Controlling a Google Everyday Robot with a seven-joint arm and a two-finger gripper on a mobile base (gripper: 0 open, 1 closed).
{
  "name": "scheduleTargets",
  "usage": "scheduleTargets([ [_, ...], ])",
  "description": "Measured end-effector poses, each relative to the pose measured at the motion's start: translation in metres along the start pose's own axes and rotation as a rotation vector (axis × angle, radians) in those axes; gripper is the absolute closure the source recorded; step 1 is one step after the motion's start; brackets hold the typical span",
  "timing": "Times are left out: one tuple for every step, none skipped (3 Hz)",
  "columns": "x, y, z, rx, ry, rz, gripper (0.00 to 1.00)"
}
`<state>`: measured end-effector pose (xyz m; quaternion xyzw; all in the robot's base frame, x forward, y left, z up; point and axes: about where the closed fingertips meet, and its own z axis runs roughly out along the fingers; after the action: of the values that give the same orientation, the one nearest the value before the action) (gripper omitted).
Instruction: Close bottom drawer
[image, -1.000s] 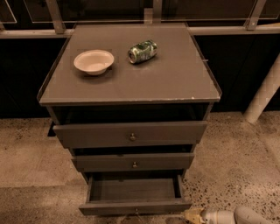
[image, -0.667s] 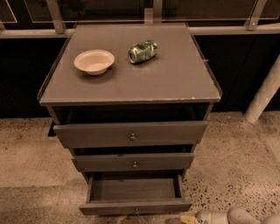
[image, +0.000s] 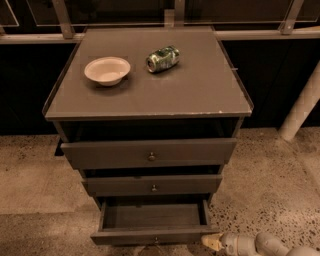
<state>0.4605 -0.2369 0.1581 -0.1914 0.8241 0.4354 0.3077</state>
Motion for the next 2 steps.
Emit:
scheduleTargets([
  [0.000, 0.001, 0.000, 0.003, -0.003, -0.004, 1.00],
  [-0.031, -0.007, 0.002, 0.069, -0.024, -0.086, 1.00],
])
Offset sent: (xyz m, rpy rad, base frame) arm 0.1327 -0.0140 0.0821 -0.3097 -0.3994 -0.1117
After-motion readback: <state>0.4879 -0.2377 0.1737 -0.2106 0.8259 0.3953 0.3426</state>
